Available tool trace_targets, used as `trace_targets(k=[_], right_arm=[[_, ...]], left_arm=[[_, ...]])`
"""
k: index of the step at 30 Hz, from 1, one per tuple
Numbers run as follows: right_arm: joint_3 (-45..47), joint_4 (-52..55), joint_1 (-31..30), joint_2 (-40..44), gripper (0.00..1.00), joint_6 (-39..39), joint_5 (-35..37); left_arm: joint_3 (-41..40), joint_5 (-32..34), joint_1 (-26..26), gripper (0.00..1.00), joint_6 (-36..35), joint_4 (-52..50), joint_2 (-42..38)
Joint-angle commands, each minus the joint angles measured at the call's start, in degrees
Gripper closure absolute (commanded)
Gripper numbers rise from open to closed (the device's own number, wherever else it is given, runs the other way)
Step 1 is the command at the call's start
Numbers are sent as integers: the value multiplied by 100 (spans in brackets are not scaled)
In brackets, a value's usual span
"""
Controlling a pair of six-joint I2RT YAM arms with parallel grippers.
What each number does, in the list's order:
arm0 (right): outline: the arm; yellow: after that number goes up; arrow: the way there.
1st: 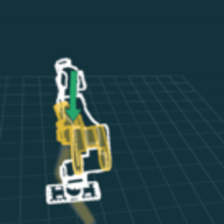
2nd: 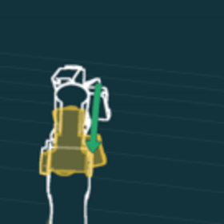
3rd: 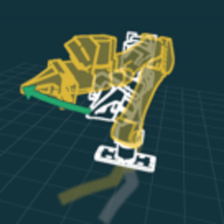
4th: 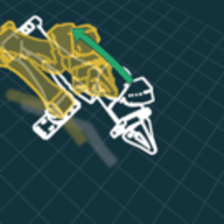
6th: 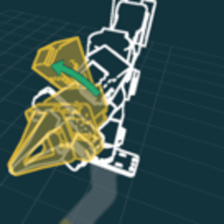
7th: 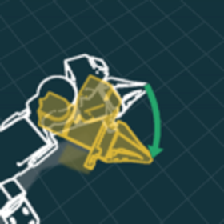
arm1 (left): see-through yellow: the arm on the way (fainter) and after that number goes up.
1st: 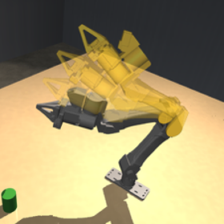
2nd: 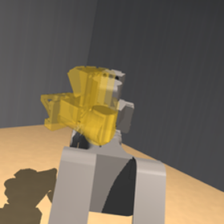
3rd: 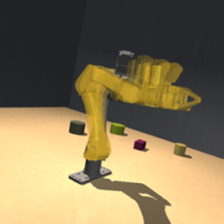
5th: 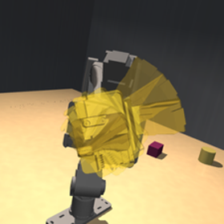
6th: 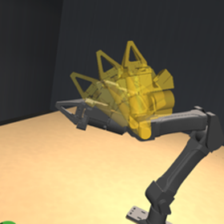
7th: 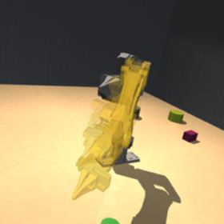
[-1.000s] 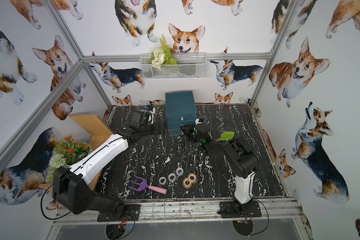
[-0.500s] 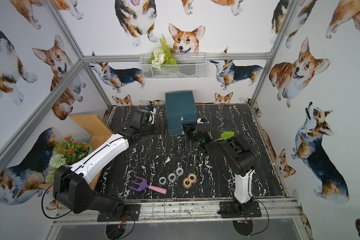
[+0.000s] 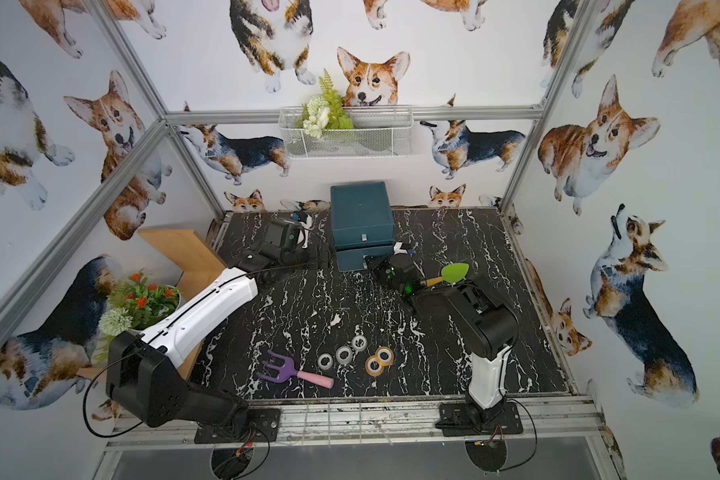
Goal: Place the transparent tape into the drawer according to color
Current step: Open the drawer in the storage box.
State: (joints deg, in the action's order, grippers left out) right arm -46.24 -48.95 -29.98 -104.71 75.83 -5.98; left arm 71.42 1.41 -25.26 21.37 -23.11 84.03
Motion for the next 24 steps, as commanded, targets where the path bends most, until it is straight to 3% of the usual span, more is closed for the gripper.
trace_targets(k=[1,24], right_arm=[[287,90,-101,231,100,-106,79],[1339,307,-306,1160,100,-115,44]], left_arm=[[4,102,-6,2,-71,35,-53],[56,202,3,1,-125,-9,-53]])
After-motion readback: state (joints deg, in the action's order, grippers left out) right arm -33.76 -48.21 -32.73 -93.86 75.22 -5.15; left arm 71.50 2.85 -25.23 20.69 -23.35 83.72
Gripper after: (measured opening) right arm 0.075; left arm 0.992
